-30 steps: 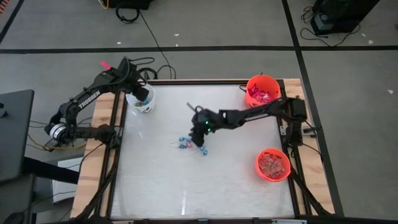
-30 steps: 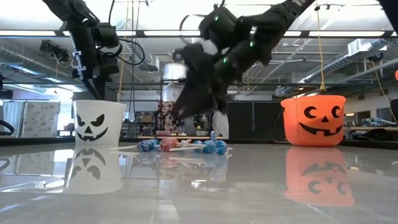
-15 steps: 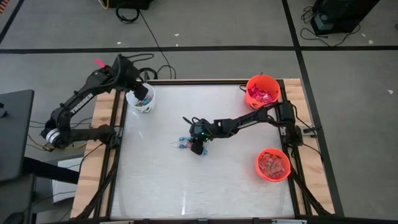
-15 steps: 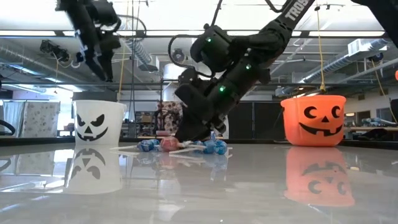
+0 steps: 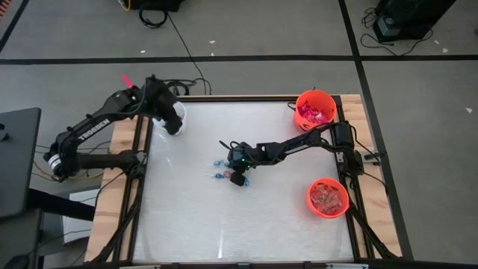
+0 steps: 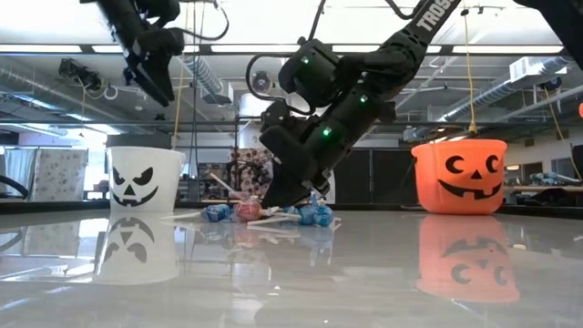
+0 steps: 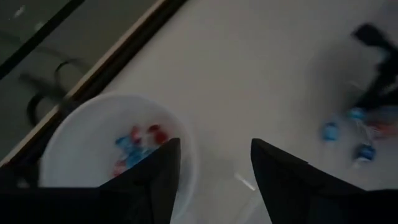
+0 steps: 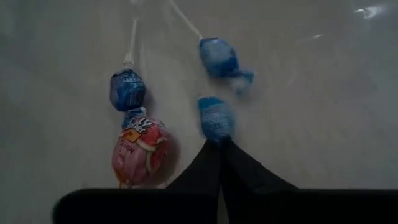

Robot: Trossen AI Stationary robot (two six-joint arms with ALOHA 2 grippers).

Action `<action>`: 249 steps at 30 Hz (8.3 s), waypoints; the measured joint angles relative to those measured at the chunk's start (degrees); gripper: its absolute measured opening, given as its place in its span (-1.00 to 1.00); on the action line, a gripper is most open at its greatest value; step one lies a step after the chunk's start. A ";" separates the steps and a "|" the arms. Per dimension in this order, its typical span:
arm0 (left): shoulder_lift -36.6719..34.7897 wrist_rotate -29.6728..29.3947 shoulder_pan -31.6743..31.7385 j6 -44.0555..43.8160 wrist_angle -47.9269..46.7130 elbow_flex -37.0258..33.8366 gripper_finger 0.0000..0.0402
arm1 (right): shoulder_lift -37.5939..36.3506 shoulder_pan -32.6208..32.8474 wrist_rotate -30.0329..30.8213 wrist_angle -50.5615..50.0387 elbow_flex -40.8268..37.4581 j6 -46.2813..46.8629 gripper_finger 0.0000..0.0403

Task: Sort candy by brand, put in halloween buckets
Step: Put the blue candy into the white bucket, then put the red candy into the white bucket

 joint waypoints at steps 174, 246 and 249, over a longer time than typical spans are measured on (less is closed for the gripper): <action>10.72 29.45 -5.48 -3.51 27.93 -7.39 0.45 | -8.59 -4.57 20.19 8.30 9.68 -34.91 -0.99; 3.97 -0.96 6.18 0.72 2.50 -1.40 0.27 | 0.11 3.07 1.03 -5.56 3.26 11.45 0.03; 3.96 -0.34 3.46 0.12 2.35 -1.42 0.25 | 0.09 3.21 1.19 -6.28 3.26 10.08 -0.17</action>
